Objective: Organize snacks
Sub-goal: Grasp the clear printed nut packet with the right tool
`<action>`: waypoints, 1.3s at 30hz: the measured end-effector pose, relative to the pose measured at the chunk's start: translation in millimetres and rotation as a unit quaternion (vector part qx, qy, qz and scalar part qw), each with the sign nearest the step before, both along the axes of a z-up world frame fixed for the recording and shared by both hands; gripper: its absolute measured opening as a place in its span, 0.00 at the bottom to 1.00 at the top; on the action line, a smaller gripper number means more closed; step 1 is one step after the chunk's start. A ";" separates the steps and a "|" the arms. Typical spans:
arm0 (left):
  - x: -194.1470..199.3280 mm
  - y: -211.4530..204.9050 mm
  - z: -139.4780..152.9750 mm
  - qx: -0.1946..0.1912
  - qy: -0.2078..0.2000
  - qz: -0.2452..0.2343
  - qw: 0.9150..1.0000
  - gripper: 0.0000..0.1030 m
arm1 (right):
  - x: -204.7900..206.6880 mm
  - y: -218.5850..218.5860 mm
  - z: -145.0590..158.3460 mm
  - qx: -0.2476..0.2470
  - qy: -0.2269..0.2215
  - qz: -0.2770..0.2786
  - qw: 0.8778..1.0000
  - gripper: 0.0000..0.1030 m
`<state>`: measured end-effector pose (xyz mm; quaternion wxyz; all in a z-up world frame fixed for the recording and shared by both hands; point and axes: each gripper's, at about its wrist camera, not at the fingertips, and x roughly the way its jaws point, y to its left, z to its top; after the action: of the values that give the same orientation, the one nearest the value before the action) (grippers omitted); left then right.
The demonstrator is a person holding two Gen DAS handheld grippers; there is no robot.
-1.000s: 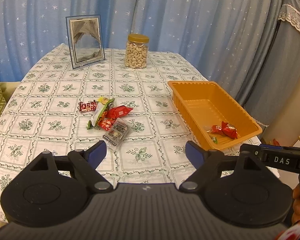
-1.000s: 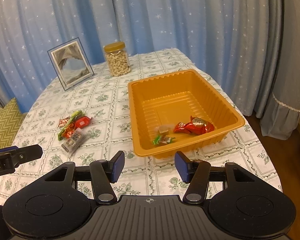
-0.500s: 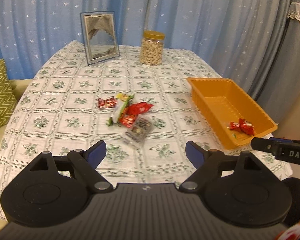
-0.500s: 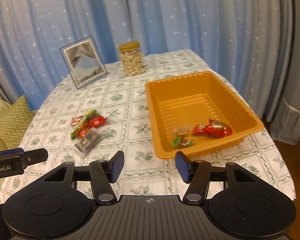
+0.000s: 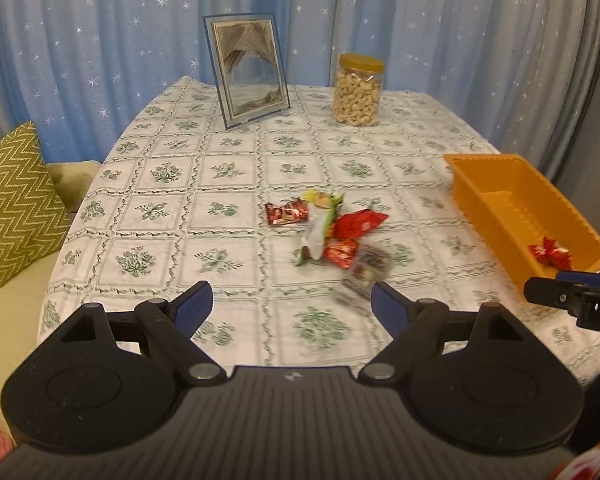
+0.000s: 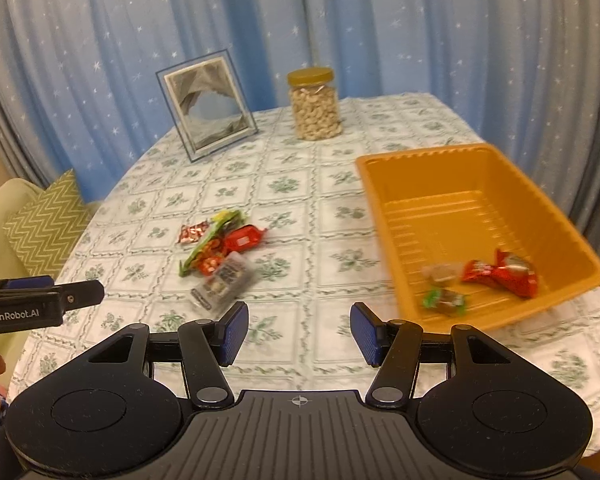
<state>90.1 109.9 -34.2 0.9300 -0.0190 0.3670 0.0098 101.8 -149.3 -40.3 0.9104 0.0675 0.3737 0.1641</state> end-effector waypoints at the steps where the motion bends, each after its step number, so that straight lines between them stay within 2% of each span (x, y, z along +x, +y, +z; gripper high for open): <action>1: 3.1 2.9 -2.3 0.002 0.002 -0.004 1.000 0.82 | 3.9 5.2 -2.9 0.002 0.003 0.002 1.000 0.55; 9: 33.0 25.9 -24.9 0.008 0.017 -0.022 1.000 0.82 | 38.2 46.7 -30.8 0.019 0.033 0.007 0.999 0.55; 22: 66.8 61.9 -49.6 0.006 0.026 -0.012 1.000 0.82 | 90.4 110.3 -75.7 0.035 0.067 -0.005 0.997 0.55; 31: 74.5 64.6 -59.2 0.001 0.030 -0.021 0.999 0.82 | 103.9 137.2 -87.6 -0.030 0.055 -0.010 0.998 0.55; 33: 74.8 61.7 -60.9 0.002 0.032 -0.026 0.999 0.82 | 104.3 137.8 -89.2 -0.040 0.052 -0.002 0.998 0.52; 34: 74.7 60.3 -61.1 0.002 0.032 -0.030 0.999 0.82 | 104.0 136.5 -89.0 -0.041 0.051 0.002 0.998 0.46; 37: 73.9 53.8 -60.3 0.000 0.031 -0.042 0.999 0.82 | 101.4 126.3 -86.8 -0.041 0.048 0.006 0.998 0.37; 39: 74.2 47.0 -59.5 0.001 0.030 -0.056 0.998 0.81 | 98.4 116.3 -85.5 -0.048 0.046 0.004 0.998 0.37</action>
<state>164.3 156.8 -93.7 0.9175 0.0028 0.3955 -0.0411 200.3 -33.0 -125.8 0.8939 0.0295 0.4228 0.1462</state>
